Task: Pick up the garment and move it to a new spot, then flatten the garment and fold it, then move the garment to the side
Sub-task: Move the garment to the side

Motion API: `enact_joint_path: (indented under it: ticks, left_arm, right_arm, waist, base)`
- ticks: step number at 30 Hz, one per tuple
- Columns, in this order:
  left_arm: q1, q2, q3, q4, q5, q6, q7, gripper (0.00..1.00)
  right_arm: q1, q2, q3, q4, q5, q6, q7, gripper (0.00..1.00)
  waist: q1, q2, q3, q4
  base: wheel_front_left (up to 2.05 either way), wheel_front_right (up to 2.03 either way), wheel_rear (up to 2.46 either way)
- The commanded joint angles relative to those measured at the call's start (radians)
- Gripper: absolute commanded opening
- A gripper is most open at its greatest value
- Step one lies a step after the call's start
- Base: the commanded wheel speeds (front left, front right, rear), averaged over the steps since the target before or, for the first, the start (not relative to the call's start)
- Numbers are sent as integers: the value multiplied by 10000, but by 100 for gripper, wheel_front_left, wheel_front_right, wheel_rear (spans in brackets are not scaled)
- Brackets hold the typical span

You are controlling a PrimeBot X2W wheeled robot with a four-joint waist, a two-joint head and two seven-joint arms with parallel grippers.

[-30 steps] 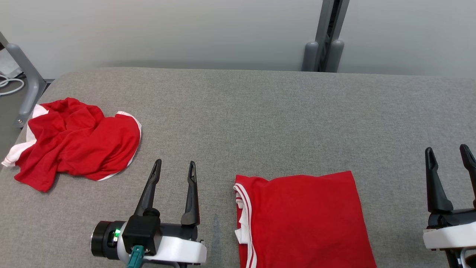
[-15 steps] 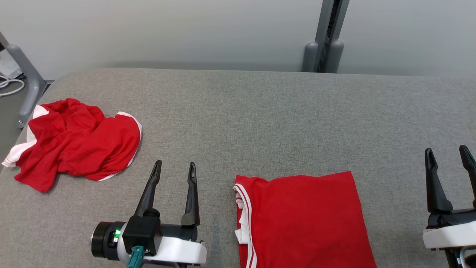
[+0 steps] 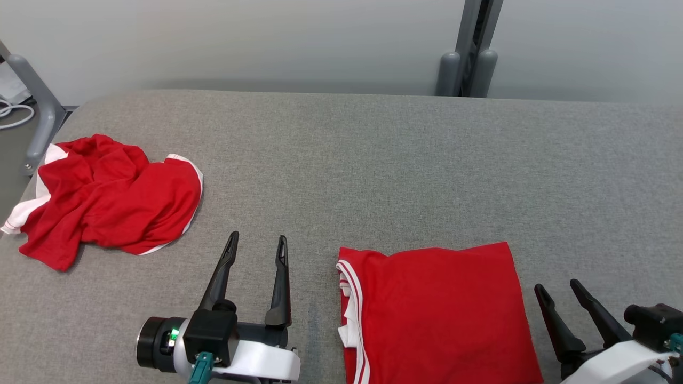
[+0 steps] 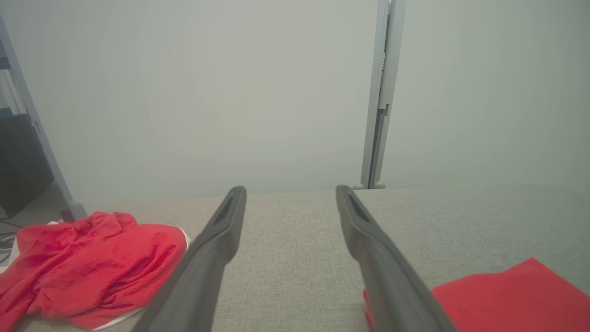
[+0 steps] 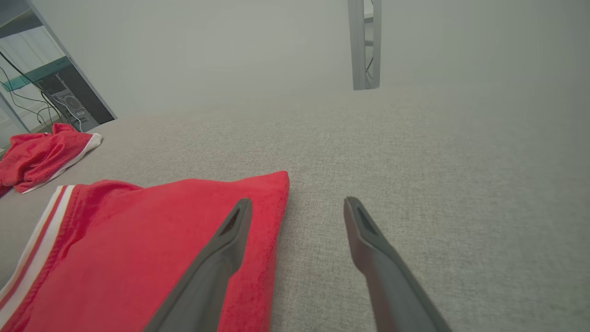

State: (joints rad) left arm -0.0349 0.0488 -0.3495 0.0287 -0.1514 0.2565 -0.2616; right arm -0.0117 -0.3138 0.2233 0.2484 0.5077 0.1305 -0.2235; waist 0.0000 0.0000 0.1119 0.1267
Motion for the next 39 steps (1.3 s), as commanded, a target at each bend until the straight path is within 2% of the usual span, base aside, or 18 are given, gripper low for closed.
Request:
enact_joint_path:
  ticks: [1, 4, 13, 23, 24, 25, 26, 34, 39]
  left_arm:
    - [-156, 39, -26, 33, 44, 3, -38, 100]
    - [-221, 39, -146, 84, 60, 28, -38, 100]
    - [-367, 39, -323, 186, 44, 108, -38, 100]
    - [-418, 39, -603, 296, 131, 205, -38, 100]
    - [-437, 39, -610, 297, 127, 211, -38, 100]
    - [-453, 39, -620, 298, 125, 228, -38, 100]
    - [-463, 39, -629, 295, 123, 245, -38, 100]
    - [-415, 37, -603, 306, 99, 272, -38, 100]
    - [-585, 39, -770, 366, 176, 142, -38, 100]
  right_arm:
    - [-292, -279, 333, 98, 510, 1, 184, 100]
    - [-504, -739, 1361, 321, 1823, 3, 804, 100]
    - [-1029, -1297, 2662, 450, 4120, 3, 1921, 100]
    - [-1666, -1583, 3899, 474, 5272, 3, 2739, 100]
    - [-1742, -1626, 3998, 469, 5298, 3, 2764, 80]
    - [-1807, -1685, 4079, 487, 5290, 3, 2751, 35]
    - [-1864, -1756, 4164, 509, 5224, 3, 2677, 2]
    - [-2270, -2275, 4629, 744, 4962, 1, 2393, 0]
    - [-2639, -2954, 5023, 802, 4839, 1, 2284, 0]
  waist:
    - [0, 0, 90, 24]
    - [0, 0, 257, 104]
    - [0, 0, 424, 372]
    - [0, 0, 557, 619]
    - [0, 0, 568, 638]
    - [0, 0, 577, 654]
    - [0, 0, 583, 665]
    - [0, 0, 578, 475]
    - [0, 0, 576, 130]
  base:
    - [0, 0, 0]
    - [0, 0, 0]
    - [0, 0, 0]
    - [0, 0, 0]
    - [0, 0, 0]
    - [0, 0, 0]
    - [0, 0, 0]
    - [0, 0, 0]
    - [0, 0, 0]
